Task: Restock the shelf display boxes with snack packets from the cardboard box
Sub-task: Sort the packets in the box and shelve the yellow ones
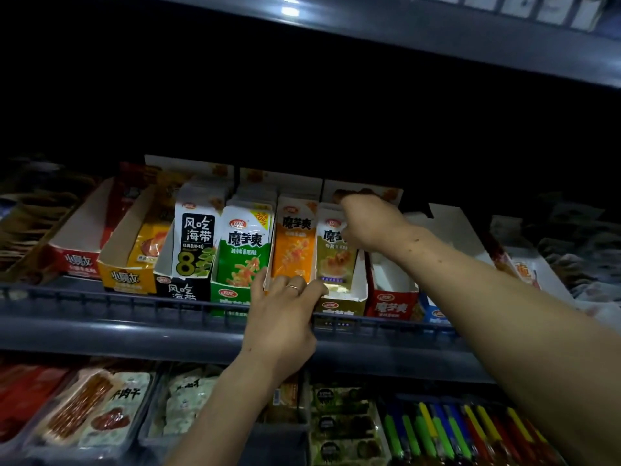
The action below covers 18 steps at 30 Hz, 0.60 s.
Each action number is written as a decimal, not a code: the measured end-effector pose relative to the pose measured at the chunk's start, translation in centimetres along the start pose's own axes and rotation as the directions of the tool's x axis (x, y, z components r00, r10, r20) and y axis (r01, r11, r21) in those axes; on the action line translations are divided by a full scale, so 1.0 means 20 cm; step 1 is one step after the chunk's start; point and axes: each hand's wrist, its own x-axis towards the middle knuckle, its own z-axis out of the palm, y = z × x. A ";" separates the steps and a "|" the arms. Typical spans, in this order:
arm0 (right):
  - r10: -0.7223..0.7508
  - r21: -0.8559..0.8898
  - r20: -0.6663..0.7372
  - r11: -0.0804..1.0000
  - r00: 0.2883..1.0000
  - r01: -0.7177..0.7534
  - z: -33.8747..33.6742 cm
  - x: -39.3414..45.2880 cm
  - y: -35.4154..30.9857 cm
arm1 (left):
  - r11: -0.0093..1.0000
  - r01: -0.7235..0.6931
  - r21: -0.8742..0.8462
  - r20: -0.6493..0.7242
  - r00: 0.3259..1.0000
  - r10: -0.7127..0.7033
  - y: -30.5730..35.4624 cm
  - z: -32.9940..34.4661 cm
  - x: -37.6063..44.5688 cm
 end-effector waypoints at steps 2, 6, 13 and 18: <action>0.012 -0.005 -0.022 1.000 1.000 -0.012 0.01 0.01 0.00 | 1.000 -0.007 0.002 -0.045 0.999 0.007 0.00 0.02 0.00; 0.006 -0.033 0.006 0.999 1.000 -0.006 0.07 0.04 0.00 | 1.000 -0.015 -0.006 -0.108 0.994 0.014 -0.01 0.06 0.01; 0.004 -0.113 -0.048 0.994 0.999 -0.010 0.13 0.11 0.01 | 1.000 -0.002 -0.021 -0.071 0.997 0.001 -0.01 0.06 0.01; -0.016 -0.163 -0.144 0.987 0.989 -0.008 0.13 0.05 -0.01 | 1.000 0.011 0.001 -0.032 0.999 -0.011 0.00 0.04 0.01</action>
